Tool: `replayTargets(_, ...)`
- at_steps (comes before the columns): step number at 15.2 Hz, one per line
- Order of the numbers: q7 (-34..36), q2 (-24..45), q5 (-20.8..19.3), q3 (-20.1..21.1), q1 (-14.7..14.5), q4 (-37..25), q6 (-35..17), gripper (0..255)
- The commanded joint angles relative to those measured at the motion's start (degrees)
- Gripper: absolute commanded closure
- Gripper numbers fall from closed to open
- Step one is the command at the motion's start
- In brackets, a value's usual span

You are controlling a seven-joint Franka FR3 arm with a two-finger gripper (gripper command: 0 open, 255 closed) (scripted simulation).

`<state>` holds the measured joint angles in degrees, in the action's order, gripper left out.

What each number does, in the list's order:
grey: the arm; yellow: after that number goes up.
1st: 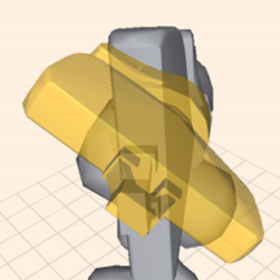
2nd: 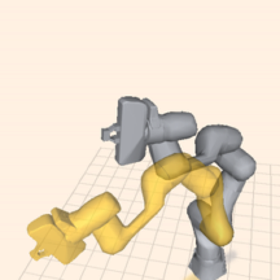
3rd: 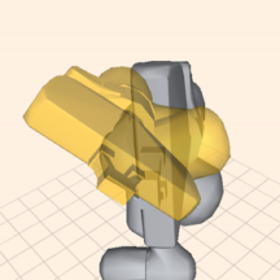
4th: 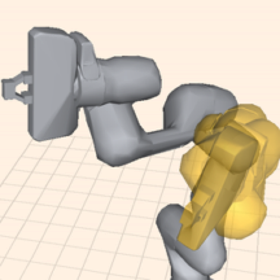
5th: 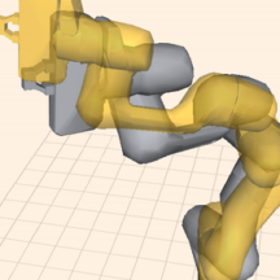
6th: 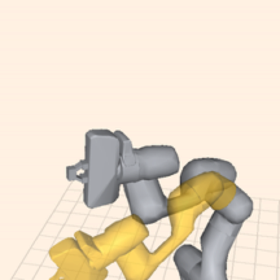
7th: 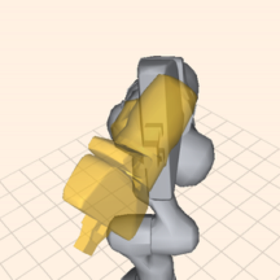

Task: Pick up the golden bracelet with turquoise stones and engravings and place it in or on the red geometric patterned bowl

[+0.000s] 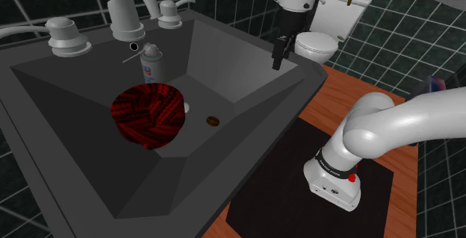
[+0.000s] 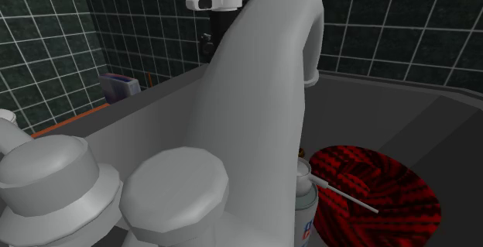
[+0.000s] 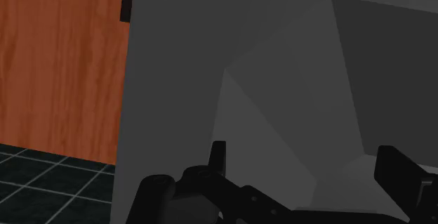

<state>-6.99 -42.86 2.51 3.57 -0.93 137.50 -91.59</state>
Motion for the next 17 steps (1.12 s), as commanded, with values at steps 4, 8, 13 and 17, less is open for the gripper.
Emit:
replayTargets(4, 3.8, 0.9, 2.6, 3.3, -1.3, 2.1, -4.4, 0)
replayTargets(8, 8.9, 3.4, 5.7, 7.9, -2.9, 3.9, -10.6, 0)
replayTargets(13, 15.2, 8.6, 8.5, 13.9, -4.4, 4.3, -18.8, 0)
replayTargets(17, 20.6, 14.2, 9.3, 18.9, -4.9, 3.1, -25.3, 0)
